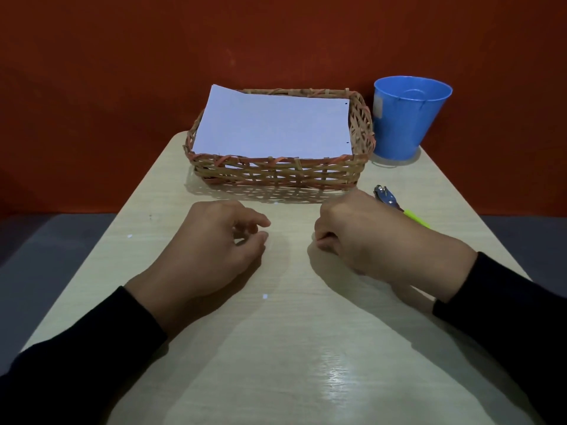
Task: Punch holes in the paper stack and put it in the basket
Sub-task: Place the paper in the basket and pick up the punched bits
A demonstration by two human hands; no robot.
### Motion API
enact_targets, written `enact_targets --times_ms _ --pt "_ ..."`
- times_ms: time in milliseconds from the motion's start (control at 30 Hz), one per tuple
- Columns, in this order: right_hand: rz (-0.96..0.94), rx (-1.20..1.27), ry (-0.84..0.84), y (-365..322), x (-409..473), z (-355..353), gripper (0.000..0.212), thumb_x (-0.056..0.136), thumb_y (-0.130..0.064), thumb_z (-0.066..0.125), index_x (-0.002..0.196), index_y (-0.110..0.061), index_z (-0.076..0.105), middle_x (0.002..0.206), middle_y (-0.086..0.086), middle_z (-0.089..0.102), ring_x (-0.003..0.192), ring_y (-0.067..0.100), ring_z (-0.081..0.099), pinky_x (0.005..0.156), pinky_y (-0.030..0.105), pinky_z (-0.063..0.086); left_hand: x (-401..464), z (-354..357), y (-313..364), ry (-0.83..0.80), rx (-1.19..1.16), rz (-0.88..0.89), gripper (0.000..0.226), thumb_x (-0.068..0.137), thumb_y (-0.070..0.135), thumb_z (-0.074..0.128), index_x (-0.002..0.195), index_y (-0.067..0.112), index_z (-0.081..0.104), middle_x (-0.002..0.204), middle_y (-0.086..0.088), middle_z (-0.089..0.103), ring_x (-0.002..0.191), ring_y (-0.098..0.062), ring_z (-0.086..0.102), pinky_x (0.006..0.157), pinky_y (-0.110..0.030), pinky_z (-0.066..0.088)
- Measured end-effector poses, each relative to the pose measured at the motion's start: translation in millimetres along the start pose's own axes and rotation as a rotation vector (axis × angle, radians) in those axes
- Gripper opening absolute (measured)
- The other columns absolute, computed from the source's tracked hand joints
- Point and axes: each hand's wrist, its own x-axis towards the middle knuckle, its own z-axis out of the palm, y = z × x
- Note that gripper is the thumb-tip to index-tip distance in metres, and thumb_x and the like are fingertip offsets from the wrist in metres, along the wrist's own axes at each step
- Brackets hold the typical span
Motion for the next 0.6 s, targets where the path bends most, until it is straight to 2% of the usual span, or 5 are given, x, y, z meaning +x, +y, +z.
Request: enact_targets --times_ms 133,233,333,433,600 --pt "-0.035 -0.122 -0.125 -11.2 9.4 -10.6 0.018 0.098 -0.009 0.051 0.087 -0.011 0.065 0.088 0.010 0.060 0.079 0.030 0.059 0.067 0.044 0.053 24.3 10.3 5.0 -0.016 0.001 -0.018 0.022 0.092 0.033 0.071 0.112 0.026 0.079 0.093 0.010 0.077 0.082 -0.003 0.066 0.073 -0.016 0.050" --pt "-0.058 -0.128 -0.175 -14.6 12.7 -12.5 0.017 0.104 -0.016 0.051 0.099 -0.013 0.067 0.090 0.005 0.057 0.080 0.024 0.059 0.066 0.038 0.050 47.3 16.8 6.8 -0.024 0.031 -0.067 0.019 0.094 0.028 0.068 0.108 0.023 0.080 0.093 0.007 0.076 0.080 -0.006 0.065 0.067 -0.020 0.048" --pt "-0.075 -0.087 -0.173 -12.6 13.9 -10.6 0.016 0.104 -0.019 0.050 0.090 -0.016 0.058 0.094 0.006 0.058 0.086 0.025 0.060 0.074 0.041 0.054 61.4 24.9 6.6 -0.025 0.113 -0.086 0.018 0.094 0.022 0.063 0.095 0.018 0.080 0.085 0.002 0.076 0.075 -0.014 0.066 0.066 -0.024 0.048" --pt "-0.089 -0.006 -0.101 -0.3 12.1 -4.7 0.019 0.101 -0.022 0.050 0.084 -0.016 0.054 0.093 0.007 0.062 0.085 0.024 0.057 0.078 0.041 0.051 62.8 29.4 6.1 -0.027 0.178 -0.069 0.019 0.092 0.024 0.062 0.085 0.017 0.078 0.076 0.000 0.073 0.070 -0.016 0.064 0.066 -0.030 0.053" --pt "-0.056 0.277 0.093 26.0 1.5 2.1 0.014 0.090 -0.017 0.067 0.076 -0.015 0.068 0.075 -0.008 0.064 0.067 0.009 0.054 0.063 0.016 0.040 56.0 27.0 0.0 -0.031 0.213 -0.004 0.020 0.093 0.028 0.063 0.085 0.017 0.078 0.076 0.000 0.070 0.074 -0.017 0.062 0.068 -0.033 0.051"
